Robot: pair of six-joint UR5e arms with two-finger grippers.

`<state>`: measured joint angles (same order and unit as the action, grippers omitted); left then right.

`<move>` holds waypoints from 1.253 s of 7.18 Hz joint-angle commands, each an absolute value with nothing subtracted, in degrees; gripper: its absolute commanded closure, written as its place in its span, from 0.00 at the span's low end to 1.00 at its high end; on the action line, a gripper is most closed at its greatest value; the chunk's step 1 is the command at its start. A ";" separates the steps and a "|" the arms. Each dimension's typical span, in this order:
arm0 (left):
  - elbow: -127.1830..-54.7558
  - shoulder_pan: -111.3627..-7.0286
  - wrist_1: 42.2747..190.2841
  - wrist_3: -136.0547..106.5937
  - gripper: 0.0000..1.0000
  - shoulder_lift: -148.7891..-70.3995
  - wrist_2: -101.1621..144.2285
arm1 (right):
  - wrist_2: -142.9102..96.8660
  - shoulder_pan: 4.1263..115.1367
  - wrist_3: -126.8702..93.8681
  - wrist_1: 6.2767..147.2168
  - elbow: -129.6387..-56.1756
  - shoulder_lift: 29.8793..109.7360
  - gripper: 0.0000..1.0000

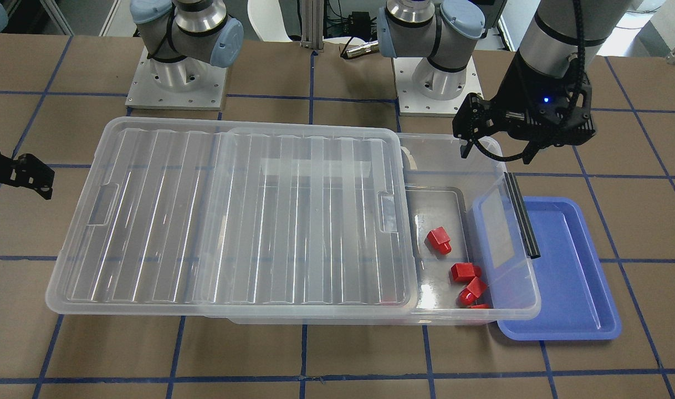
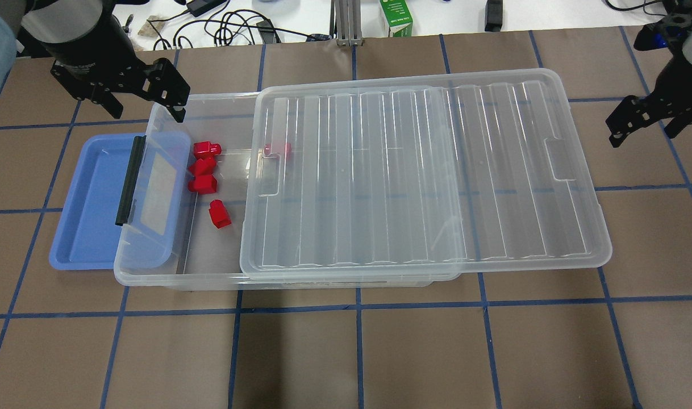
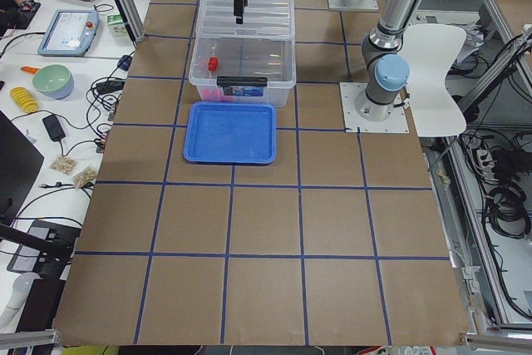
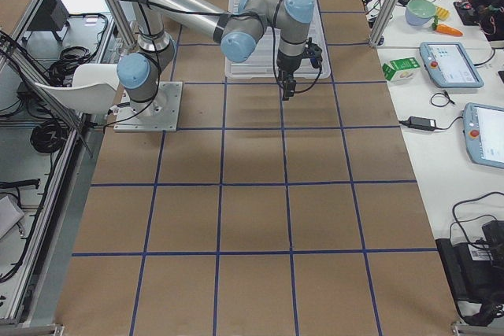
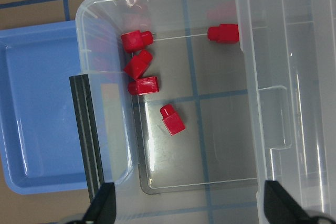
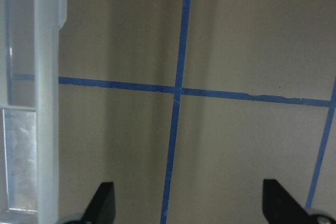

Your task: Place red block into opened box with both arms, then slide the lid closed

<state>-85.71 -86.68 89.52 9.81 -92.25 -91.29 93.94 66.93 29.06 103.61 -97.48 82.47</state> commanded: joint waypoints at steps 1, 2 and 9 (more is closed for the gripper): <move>-84.99 -86.83 89.91 9.84 0.00 -92.72 -91.67 | 93.43 67.06 29.00 103.71 -99.49 81.83 0.00; -84.99 -86.40 89.91 10.02 0.00 -92.99 -91.67 | 93.43 67.06 29.09 103.71 -99.58 81.65 0.00; -85.87 -87.45 91.93 10.72 0.00 -89.31 -92.20 | 90.26 68.11 28.83 103.36 -100.02 80.78 0.00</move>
